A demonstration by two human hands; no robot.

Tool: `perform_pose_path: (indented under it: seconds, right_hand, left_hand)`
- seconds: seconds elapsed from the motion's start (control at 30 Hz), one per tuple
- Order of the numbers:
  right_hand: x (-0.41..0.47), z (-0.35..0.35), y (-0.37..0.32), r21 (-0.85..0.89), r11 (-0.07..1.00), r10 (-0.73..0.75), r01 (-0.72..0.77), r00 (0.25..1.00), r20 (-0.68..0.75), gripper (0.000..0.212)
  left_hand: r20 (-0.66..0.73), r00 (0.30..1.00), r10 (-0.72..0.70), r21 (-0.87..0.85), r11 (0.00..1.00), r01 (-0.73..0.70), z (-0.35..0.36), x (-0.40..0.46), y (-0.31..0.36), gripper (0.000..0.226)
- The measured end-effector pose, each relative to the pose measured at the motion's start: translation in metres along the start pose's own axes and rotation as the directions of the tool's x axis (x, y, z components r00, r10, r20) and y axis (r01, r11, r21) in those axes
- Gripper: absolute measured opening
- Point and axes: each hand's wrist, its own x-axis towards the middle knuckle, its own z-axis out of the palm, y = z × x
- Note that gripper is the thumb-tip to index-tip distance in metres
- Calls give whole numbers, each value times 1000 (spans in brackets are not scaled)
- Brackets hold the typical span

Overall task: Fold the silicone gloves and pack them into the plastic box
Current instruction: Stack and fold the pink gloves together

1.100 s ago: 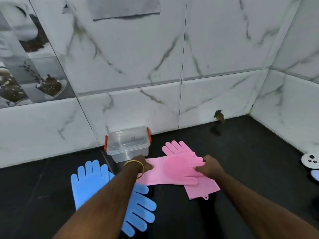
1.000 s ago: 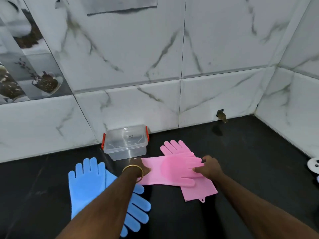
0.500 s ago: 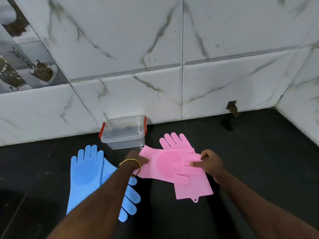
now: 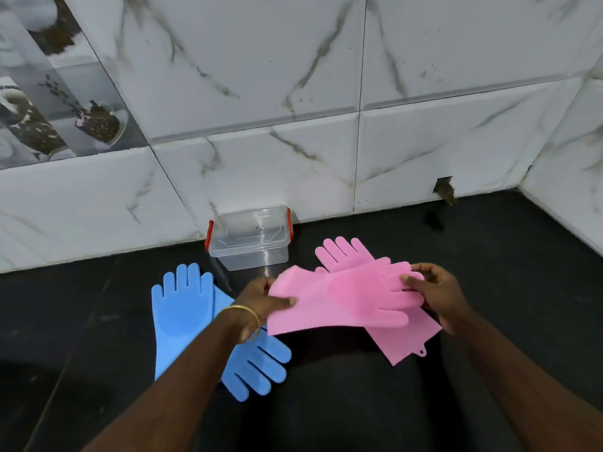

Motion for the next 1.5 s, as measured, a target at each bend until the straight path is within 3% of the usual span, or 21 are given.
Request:
perform_pose_path:
  seconds: [0.1,0.17,0.3,0.47,0.53,0.6,0.67,0.73,0.83,0.9,1.0,1.13,1.23,1.33,1.4,1.47,1.5]
  right_hand:
    - [-23,14,8,-83,996,-27,25,999,-20,16]
    - [-36,22,16,-127,992,-28,23,999,-36,12]
    - [-56,25,32,-79,996,21,-31,993,-118,15]
    - [-57,26,48,-214,975,9,-66,966,-257,15]
    - [-52,19,49,-377,918,-48,-122,910,-412,22]
    - [-48,11,50,-554,789,-47,-266,872,-486,37]
    - [-48,9,53,-635,674,48,-378,880,-472,40]
    - [-46,14,47,-696,601,118,-393,905,-409,30]
    - [-31,-1,23,-674,670,108,-310,940,-324,14]
    - [-23,2,20,-587,770,69,-249,948,-311,18]
    - [-23,9,20,-392,907,-13,-156,918,-396,16]
    - [-8,9,-15,-320,947,-190,38,868,-460,14]
    - [0,8,-52,-370,914,-325,169,850,-415,11]
    - [3,7,-90,-531,795,-476,294,844,-245,13]
    - [0,10,-117,-590,716,-549,373,823,-147,13]
    - [-6,18,-142,-621,651,-604,437,793,-75,12]
    - [-10,23,-154,-643,613,-625,459,779,-40,12]
  left_hand:
    - [22,999,-41,-185,982,44,-9,-6,-30,37]
    - [19,999,-51,-213,976,54,-13,-7,-48,41]
    - [48,998,-43,-111,993,49,-21,-8,-76,53]
    - [121,992,-23,53,998,17,-26,-13,-92,50]
    - [119,993,-11,110,994,-2,-28,-12,-92,53]
    - [112,994,0,129,991,-15,-30,-14,-95,55]
    - [100,995,-8,163,987,-9,-34,-16,-100,56]
    - [91,996,-22,209,978,3,-36,-14,-103,56]
    - [65,998,4,200,980,-17,-16,-10,-90,57]
    - [63,998,-4,214,977,-10,-21,-10,-89,58]
    - [49,998,-40,244,969,27,-25,-12,-98,60]
    - [43,999,-29,303,953,15,-24,-12,-93,60]
    - [39,998,-53,368,929,35,-24,-12,-86,64]
    - [9,983,-181,308,936,170,-25,-15,-74,71]
    - [-58,976,-210,419,882,215,-29,-21,-56,76]
    - [-123,990,-68,680,721,134,-33,-24,-31,78]
    - [-96,995,37,730,682,46,-32,-28,-13,72]
